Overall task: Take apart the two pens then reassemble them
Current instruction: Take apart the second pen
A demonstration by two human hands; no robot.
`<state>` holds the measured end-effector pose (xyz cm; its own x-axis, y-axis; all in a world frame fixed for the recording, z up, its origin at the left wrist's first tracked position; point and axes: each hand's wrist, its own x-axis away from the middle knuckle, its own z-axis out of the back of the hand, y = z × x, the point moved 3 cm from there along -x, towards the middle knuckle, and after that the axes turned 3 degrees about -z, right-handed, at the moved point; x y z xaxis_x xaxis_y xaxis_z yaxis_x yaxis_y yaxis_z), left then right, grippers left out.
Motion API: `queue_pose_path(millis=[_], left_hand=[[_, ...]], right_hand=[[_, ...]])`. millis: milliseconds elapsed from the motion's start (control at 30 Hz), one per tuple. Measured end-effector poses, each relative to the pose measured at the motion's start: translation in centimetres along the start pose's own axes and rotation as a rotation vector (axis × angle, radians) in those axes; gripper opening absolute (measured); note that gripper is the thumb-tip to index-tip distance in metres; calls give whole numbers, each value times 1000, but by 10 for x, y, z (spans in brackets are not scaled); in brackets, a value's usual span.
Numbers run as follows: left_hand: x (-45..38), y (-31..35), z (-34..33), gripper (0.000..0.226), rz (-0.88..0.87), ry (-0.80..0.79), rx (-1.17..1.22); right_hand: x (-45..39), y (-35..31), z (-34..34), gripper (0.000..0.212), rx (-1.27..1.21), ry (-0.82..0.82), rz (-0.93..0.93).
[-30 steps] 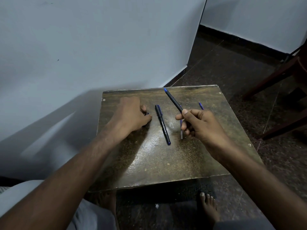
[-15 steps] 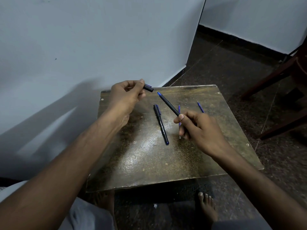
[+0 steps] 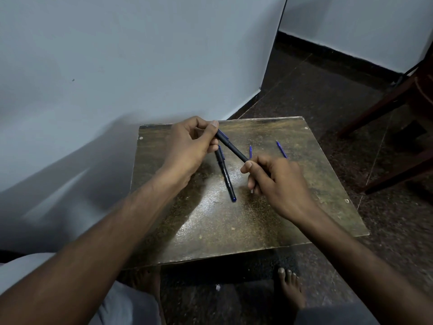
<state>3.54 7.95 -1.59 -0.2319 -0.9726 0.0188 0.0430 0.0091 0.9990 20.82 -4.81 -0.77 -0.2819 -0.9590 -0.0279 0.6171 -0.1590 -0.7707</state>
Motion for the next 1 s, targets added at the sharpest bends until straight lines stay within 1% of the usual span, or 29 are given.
queue_pose_path(millis=[167,367,467,500,600,700,767,833,933,1000], left_hand=[[-2,-7,1,14,53,-5,75],[-2,-11,-5,13,68,14,114],[-1,-7,-9,7,44,49,172],[1,-4,-11,9,16,48,170],[6,3,-17,27,-42,21,102],[3,8,-3,39,-36,43,5],[-4,12,16,45,-17,64,-184],[-12,10,34,52,15,45,-389],[-16,2,44,49,69,-15,-511],[-15,-2,41,43,48,-35,-581]], right_hand=[[1,-1,1,24,0,23,13],[2,1,-3,24,18,49,12],[1,-4,-7,22,-34,39,7],[0,-7,-8,22,-60,39,8],[-3,-16,-11,24,-105,31,20],[-4,-21,-14,33,-35,-2,56],[-5,-19,-13,29,23,20,64],[-8,-16,-13,23,102,43,65],[-8,-14,-13,22,165,44,80],[-8,-13,-13,22,189,40,90]])
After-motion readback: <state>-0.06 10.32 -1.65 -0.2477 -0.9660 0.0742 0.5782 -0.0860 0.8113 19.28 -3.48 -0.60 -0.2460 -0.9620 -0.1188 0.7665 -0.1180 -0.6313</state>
